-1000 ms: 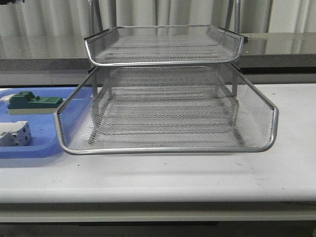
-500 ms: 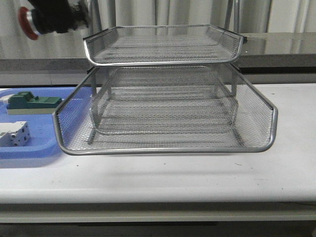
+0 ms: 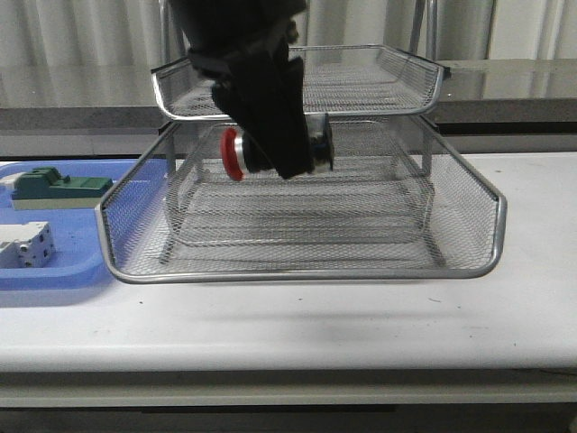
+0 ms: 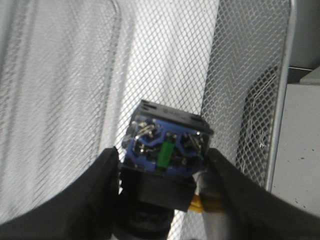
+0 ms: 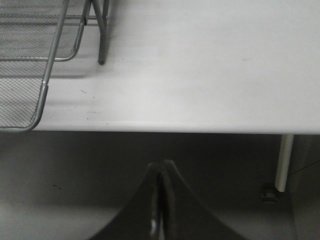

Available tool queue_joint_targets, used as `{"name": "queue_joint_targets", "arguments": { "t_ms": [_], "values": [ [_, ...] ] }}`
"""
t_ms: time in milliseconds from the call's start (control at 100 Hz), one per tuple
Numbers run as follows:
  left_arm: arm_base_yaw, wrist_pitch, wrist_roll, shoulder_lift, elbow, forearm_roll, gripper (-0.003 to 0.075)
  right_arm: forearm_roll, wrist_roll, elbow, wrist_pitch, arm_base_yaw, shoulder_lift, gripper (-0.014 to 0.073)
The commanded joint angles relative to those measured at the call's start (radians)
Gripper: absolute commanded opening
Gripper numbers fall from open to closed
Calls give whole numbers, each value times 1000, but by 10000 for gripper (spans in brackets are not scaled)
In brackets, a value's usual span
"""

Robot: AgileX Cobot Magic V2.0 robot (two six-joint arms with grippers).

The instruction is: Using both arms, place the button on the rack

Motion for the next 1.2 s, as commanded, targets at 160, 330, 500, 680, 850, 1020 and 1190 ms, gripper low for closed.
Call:
{"name": "queue_joint_targets", "arguments": {
  "t_ms": [160,330,500,680,850,1020,1190],
  "values": [
    [-10,-24,-11,-5,-40,-23,293,-7,-3,-31,-57,-2,4,-68],
    [-10,-30,-11,-5,-48,-23,577,-7,-3,-31,-57,-2,4,-68],
    [-10,-25,-26,-10,-48,-23,610,-7,-3,-31,-57,-2,4,-68],
    [8,-18,-105,-58,-50,-23,609,-7,-3,-31,-57,-2,4,-68],
    [55,51,-164,-134,-50,-21,608,-7,-3,-31,-57,-2,4,-68],
    [129,78,-202,-231,-7,-21,606,-7,-3,-31,-57,-2,4,-68],
    [252,76,-247,-345,75,-21,606,-7,-3,-31,-57,-2,4,-68]
  ]
}}
